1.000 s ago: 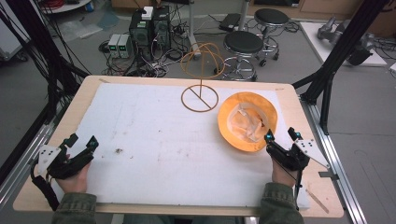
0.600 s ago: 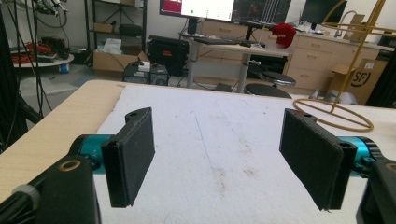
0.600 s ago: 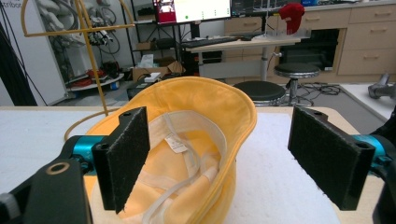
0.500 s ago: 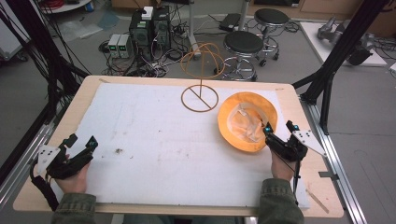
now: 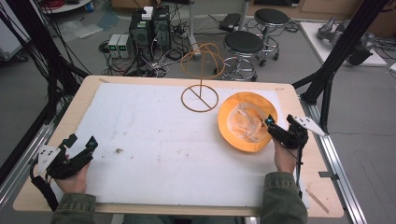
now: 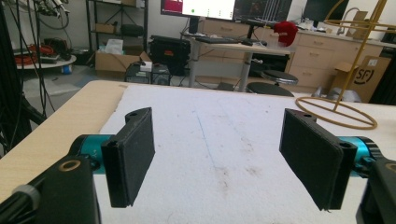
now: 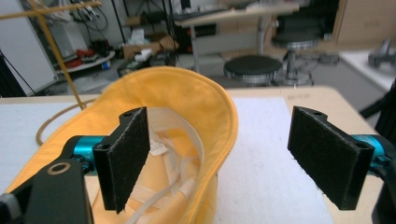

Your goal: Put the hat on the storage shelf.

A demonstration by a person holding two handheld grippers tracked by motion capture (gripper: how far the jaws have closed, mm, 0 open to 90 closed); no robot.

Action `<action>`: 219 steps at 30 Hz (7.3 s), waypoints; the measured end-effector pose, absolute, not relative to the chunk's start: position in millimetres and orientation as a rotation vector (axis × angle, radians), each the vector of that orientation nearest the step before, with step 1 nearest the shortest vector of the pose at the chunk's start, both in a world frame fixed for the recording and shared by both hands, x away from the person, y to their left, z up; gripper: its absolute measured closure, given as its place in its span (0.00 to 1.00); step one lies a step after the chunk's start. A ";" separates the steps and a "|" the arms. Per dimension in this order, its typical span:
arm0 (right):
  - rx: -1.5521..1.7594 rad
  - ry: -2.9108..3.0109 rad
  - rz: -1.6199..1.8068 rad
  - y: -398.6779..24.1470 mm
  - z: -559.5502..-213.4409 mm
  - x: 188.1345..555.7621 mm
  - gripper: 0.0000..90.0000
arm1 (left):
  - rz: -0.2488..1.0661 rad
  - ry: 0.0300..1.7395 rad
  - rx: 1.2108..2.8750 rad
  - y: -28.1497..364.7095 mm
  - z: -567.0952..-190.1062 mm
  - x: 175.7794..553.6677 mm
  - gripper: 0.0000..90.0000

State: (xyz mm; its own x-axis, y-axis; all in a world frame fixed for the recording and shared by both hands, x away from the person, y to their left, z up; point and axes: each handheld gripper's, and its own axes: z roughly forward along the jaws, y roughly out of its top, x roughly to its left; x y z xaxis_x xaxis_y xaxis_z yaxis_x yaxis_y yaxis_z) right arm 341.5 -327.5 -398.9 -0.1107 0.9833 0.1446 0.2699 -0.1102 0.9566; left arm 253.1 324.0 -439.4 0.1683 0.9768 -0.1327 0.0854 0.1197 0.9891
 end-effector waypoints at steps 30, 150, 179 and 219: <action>1.716 1.631 1.221 -337.3 -411.0 372.0 0.78 | 0.957 1.182 1.264 321.6 -439.2 253.9 0.30; 0.992 1.121 1.564 -253.3 -267.5 357.5 0.96 | 0.925 1.177 1.216 323.2 -439.1 255.3 0.30; 1.022 1.069 1.259 -211.5 -232.3 441.8 0.96 | 0.869 1.175 1.161 329.2 -441.9 257.2 0.30; 0.919 1.524 1.390 -18.6 -273.3 474.6 0.96 | 0.839 1.174 1.136 327.9 -442.4 260.8 0.31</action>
State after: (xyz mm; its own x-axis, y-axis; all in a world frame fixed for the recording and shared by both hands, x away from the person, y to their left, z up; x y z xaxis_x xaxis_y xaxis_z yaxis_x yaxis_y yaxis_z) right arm 474.6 -18.6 -273.3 -0.3633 0.9249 -0.1122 -0.0269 0.1099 0.9936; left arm 260.8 327.9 -442.4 0.2209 0.9401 -0.2597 0.0584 0.2530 0.9657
